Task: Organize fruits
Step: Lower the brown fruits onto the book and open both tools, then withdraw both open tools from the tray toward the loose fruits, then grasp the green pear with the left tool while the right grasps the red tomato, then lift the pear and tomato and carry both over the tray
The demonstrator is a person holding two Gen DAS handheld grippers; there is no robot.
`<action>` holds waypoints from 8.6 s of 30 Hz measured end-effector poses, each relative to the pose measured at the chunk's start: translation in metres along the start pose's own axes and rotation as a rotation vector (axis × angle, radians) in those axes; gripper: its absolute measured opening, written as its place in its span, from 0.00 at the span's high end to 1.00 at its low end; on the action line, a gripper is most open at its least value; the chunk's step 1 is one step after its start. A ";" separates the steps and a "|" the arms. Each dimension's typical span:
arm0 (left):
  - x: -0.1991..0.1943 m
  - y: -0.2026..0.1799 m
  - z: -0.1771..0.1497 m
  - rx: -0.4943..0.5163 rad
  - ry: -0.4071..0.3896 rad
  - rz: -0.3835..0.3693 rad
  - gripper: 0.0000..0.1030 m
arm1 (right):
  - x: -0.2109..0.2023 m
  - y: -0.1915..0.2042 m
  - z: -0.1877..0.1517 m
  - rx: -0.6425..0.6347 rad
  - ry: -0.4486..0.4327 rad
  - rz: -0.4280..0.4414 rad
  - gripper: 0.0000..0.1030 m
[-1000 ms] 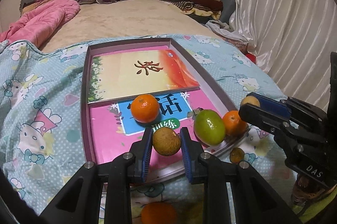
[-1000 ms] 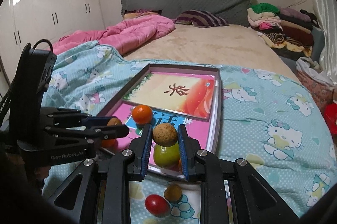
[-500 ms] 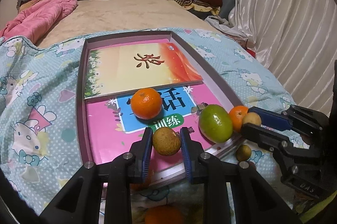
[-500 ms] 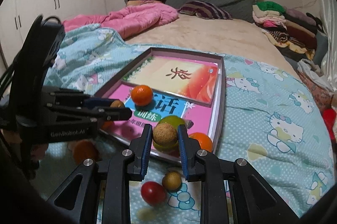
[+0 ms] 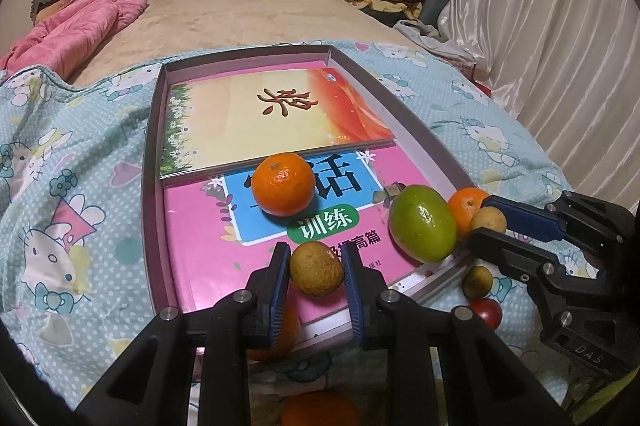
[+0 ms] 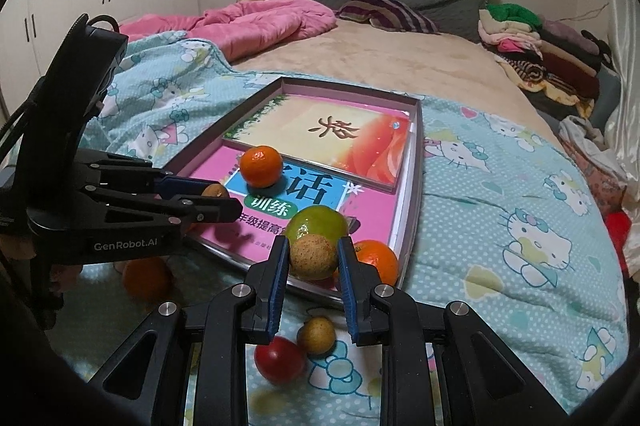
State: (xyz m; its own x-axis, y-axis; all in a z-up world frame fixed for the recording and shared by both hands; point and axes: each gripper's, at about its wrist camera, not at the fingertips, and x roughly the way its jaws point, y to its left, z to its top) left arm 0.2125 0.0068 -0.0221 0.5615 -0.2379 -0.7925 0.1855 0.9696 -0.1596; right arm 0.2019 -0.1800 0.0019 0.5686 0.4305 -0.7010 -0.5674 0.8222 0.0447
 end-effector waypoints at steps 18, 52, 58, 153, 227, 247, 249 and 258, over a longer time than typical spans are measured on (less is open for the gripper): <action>0.000 -0.002 0.000 0.003 -0.001 0.005 0.74 | 0.003 0.002 -0.003 -0.016 0.008 -0.005 0.70; -0.019 -0.007 0.002 0.005 -0.035 -0.006 0.58 | -0.006 -0.021 -0.003 0.045 -0.006 -0.042 0.53; -0.026 -0.010 0.004 0.008 -0.049 -0.004 0.51 | -0.009 -0.025 -0.002 0.070 -0.014 -0.042 0.50; -0.067 -0.064 -0.088 0.132 -0.018 -0.027 0.17 | -0.058 -0.002 -0.049 0.097 -0.028 0.034 0.32; -0.089 0.030 -0.036 -0.073 -0.149 0.058 0.50 | -0.050 0.004 -0.026 0.143 -0.034 0.192 0.72; -0.047 0.048 -0.014 -0.107 -0.080 0.070 0.50 | -0.003 0.030 0.017 0.040 0.014 0.162 0.72; -0.045 0.048 -0.013 -0.101 -0.074 0.069 0.50 | 0.002 0.032 0.019 0.031 0.023 0.156 0.72; -0.026 0.046 0.003 -0.055 -0.052 0.080 0.50 | 0.019 0.035 0.020 0.013 0.059 0.146 0.72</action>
State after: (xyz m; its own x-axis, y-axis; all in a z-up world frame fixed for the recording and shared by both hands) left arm 0.2091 0.0574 -0.0067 0.6139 -0.1606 -0.7729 0.0943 0.9870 -0.1302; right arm 0.2049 -0.1357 0.0040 0.4446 0.5235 -0.7269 -0.6336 0.7573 0.1579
